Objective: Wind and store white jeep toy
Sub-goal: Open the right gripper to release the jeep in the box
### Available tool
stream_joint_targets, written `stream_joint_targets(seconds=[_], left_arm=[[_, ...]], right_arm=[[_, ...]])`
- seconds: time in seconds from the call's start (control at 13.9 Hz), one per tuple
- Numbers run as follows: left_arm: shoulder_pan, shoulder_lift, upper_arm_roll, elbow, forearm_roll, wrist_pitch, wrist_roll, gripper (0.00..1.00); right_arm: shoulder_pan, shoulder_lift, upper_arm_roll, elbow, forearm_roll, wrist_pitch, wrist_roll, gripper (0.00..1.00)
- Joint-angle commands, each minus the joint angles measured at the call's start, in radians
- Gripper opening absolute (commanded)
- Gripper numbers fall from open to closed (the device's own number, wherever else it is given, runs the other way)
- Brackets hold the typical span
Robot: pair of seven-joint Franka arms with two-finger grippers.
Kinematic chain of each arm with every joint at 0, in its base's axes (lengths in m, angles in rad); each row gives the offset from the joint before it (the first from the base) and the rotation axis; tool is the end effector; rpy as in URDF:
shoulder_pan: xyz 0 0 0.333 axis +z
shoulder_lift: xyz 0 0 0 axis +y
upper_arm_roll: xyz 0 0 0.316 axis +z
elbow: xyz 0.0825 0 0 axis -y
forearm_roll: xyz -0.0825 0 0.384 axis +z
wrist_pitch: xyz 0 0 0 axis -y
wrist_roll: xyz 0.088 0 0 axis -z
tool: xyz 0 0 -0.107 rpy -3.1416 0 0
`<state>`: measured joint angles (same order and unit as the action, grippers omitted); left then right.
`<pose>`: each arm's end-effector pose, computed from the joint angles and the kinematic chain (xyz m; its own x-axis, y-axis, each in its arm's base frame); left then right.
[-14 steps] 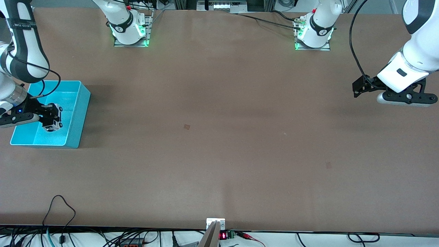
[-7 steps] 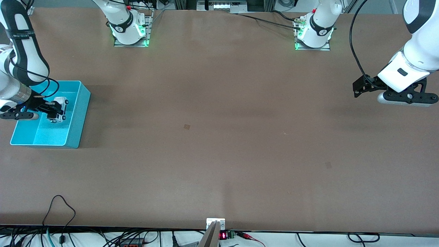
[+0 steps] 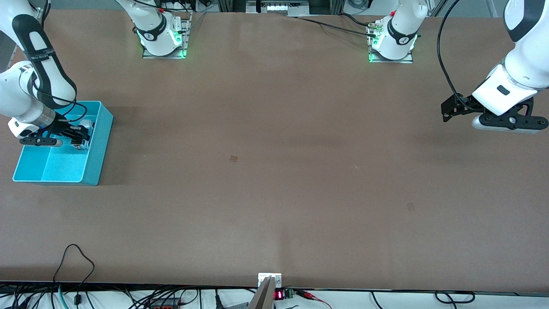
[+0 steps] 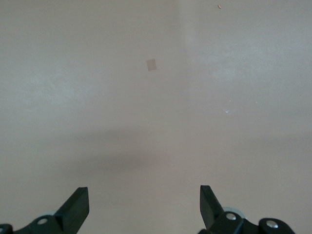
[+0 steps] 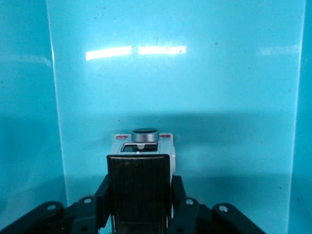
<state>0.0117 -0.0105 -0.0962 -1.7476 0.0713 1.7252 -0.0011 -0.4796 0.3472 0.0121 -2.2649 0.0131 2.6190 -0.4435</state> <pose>0.5568 -0.0408 0.5598 0.9955 -0.0942 -0.0123 -0.0948 -0.9929 -0.0713 0.4811 -0.2431 0.2059 0.9993 -0.0361 0.0108 -0.0360 -0.9993 -0.0068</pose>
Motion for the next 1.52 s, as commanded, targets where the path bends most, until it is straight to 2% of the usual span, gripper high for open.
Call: stream_joint_targets(seconds=[0.0, 0.07, 0.14, 0.22, 0.72, 1.08, 1.23, 1.44], left_arm=[[-0.004, -0.003, 0.001, 0.016, -0.002, -0.021, 0.019, 1.0], [-0.004, -0.003, 0.001, 0.016, -0.004, -0.021, 0.019, 1.0], [-0.004, -0.003, 0.003, 0.016, -0.002, -0.021, 0.019, 1.0], [-0.004, -0.003, 0.001, 0.016, -0.004, -0.021, 0.019, 1.0], [-0.004, -0.003, 0.001, 0.016, -0.002, -0.021, 0.018, 1.0], [-0.004, -0.003, 0.001, 0.016, -0.002, -0.023, 0.019, 1.0], [-0.004, -0.005, 0.001, 0.016, -0.002, -0.023, 0.019, 1.0], [-0.004, -0.003, 0.001, 0.016, -0.002, -0.021, 0.019, 1.0]], right_arm=[[-0.016, -0.004, 0.012, -0.004, -0.015, 0.006, 0.002, 0.44], [-0.014, -0.01, 0.012, -0.002, -0.015, 0.003, 0.003, 0.66], [-0.013, -0.019, 0.012, -0.002, -0.015, -0.002, 0.003, 0.92], [-0.013, -0.033, 0.012, -0.001, -0.016, -0.01, 0.0, 1.0], [0.018, -0.198, 0.028, 0.057, -0.018, -0.201, -0.056, 1.0], [0.171, -0.244, 0.026, 0.253, -0.015, -0.522, -0.058, 1.0], [0.214, -0.246, 0.026, 0.307, -0.015, -0.562, -0.052, 1.0], [0.271, -0.27, 0.028, 0.32, -0.015, -0.568, -0.028, 1.0]])
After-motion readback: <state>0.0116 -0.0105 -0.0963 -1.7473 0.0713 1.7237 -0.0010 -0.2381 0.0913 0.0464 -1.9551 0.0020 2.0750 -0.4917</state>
